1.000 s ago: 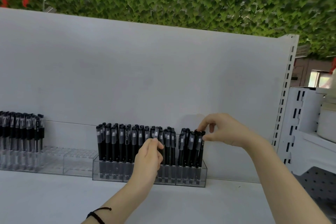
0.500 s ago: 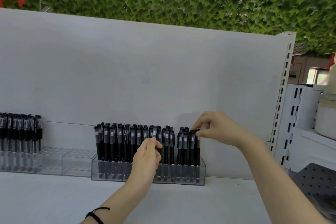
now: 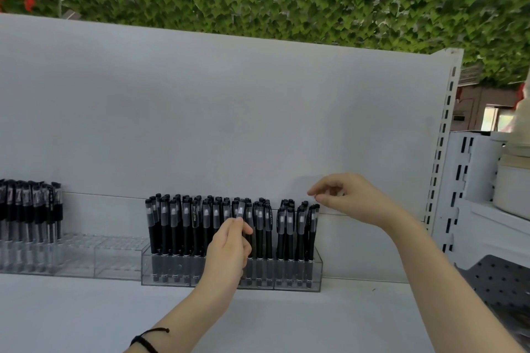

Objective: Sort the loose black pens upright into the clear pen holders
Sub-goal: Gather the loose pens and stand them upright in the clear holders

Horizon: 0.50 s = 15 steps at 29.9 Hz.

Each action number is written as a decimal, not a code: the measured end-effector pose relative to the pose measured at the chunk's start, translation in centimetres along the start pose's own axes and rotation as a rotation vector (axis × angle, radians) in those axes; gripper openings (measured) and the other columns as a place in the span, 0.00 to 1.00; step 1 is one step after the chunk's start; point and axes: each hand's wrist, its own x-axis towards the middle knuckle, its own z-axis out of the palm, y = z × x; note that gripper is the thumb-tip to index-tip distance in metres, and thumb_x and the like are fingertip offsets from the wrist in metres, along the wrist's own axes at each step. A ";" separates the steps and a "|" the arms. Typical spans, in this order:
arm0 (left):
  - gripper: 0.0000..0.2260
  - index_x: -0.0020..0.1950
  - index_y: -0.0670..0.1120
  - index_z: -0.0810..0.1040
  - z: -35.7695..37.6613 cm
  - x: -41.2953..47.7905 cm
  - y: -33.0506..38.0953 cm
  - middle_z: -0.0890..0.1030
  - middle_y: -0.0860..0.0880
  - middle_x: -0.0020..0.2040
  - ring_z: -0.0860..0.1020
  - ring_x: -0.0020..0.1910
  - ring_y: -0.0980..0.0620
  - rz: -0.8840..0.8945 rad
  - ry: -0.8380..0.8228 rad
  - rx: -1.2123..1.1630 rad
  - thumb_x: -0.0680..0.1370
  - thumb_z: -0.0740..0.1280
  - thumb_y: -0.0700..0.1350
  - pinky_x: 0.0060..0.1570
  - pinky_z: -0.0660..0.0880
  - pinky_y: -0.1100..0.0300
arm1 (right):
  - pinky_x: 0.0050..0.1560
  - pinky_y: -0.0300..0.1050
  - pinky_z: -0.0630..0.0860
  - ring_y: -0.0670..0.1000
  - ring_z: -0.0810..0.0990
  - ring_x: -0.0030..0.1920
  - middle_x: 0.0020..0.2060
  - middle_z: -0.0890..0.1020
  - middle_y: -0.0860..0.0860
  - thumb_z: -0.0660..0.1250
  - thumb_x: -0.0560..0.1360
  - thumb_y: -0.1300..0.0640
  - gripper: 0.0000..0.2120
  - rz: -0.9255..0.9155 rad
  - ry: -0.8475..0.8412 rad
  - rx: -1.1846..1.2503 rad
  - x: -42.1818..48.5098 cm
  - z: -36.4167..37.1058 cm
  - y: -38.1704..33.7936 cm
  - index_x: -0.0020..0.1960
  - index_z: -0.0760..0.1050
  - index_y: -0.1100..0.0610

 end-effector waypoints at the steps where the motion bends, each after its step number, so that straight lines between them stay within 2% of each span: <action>1: 0.13 0.45 0.43 0.73 0.0 0.0 0.0 0.65 0.48 0.27 0.59 0.22 0.56 0.001 -0.001 0.004 0.84 0.53 0.46 0.20 0.57 0.66 | 0.38 0.31 0.69 0.45 0.72 0.38 0.38 0.79 0.46 0.68 0.76 0.58 0.06 0.004 -0.010 -0.001 0.0 0.1 0.0 0.50 0.83 0.51; 6: 0.14 0.45 0.43 0.73 0.0 0.0 0.0 0.66 0.49 0.27 0.59 0.22 0.56 0.003 -0.002 0.005 0.84 0.53 0.46 0.20 0.57 0.65 | 0.40 0.31 0.70 0.45 0.74 0.40 0.39 0.80 0.45 0.70 0.75 0.57 0.06 0.017 -0.061 -0.056 0.3 0.8 -0.2 0.50 0.83 0.52; 9: 0.14 0.45 0.43 0.73 0.0 -0.1 0.1 0.66 0.49 0.27 0.59 0.22 0.56 0.005 -0.003 0.007 0.84 0.52 0.46 0.20 0.57 0.65 | 0.37 0.28 0.68 0.43 0.74 0.38 0.39 0.81 0.45 0.70 0.75 0.58 0.06 0.015 -0.060 -0.099 0.4 0.8 0.0 0.51 0.83 0.52; 12: 0.14 0.45 0.43 0.73 0.0 -0.1 0.1 0.66 0.49 0.26 0.59 0.22 0.56 0.005 -0.002 0.004 0.84 0.52 0.46 0.20 0.57 0.65 | 0.37 0.29 0.68 0.42 0.73 0.37 0.37 0.80 0.44 0.69 0.76 0.58 0.07 0.006 -0.093 -0.119 0.5 0.6 -0.1 0.53 0.83 0.52; 15: 0.14 0.45 0.43 0.73 0.0 -0.1 0.1 0.66 0.49 0.26 0.60 0.21 0.56 0.009 -0.003 0.005 0.84 0.52 0.46 0.20 0.58 0.66 | 0.39 0.30 0.68 0.43 0.72 0.37 0.39 0.78 0.48 0.65 0.78 0.60 0.11 -0.037 -0.143 -0.164 0.5 0.8 -0.4 0.57 0.81 0.49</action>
